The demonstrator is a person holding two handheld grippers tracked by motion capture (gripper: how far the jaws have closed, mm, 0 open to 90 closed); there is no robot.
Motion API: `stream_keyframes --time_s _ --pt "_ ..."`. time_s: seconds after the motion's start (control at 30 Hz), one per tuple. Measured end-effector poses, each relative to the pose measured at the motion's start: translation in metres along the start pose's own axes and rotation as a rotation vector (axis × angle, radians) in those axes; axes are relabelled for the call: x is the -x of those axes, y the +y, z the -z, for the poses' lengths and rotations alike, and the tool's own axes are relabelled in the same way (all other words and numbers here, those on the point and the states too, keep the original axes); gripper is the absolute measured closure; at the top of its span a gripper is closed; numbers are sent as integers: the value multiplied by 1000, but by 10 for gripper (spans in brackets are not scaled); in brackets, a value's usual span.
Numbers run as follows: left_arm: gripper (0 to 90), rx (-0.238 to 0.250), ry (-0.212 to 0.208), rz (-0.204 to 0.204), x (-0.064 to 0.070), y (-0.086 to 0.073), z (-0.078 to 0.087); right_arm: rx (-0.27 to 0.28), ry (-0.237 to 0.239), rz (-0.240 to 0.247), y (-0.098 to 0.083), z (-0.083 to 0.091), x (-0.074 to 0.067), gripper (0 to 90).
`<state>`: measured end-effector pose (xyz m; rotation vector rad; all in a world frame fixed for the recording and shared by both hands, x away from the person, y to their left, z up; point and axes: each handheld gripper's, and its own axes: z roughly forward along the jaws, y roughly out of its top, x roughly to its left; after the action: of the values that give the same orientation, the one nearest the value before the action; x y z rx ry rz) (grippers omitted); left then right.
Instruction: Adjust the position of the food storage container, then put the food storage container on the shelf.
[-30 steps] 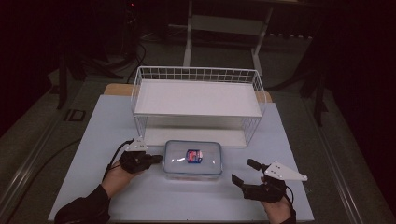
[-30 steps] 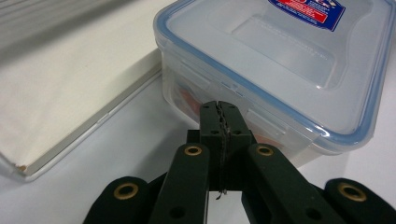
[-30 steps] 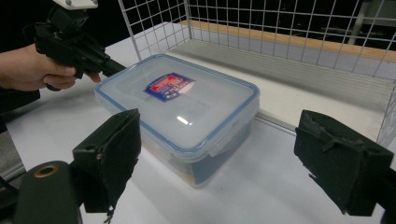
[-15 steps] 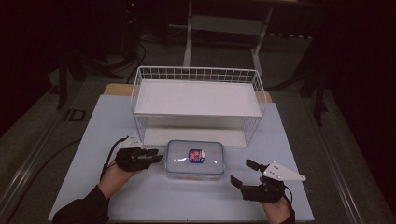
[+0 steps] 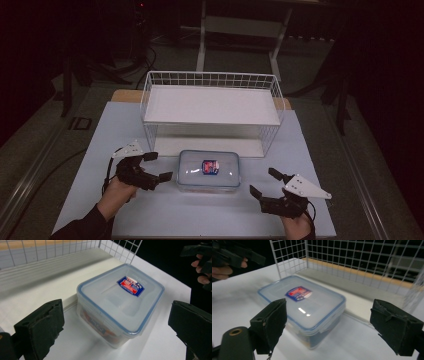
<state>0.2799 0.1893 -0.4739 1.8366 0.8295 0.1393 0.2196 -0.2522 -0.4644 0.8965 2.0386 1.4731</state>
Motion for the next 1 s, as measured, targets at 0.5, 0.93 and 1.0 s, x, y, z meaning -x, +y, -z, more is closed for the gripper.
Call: stream_keyframes --time_s 0.5,0.93,1.0 --pt "3 -39 1 105 1 18 -20 83 -38 61 6 11 -4 165" --pt "27 -169 -82 443 -36 6 -50 29 7 39 7 10 -6 137" --pt "62 -183 -106 483 -39 4 -53 -17 -17 25 5 6 -7 101"
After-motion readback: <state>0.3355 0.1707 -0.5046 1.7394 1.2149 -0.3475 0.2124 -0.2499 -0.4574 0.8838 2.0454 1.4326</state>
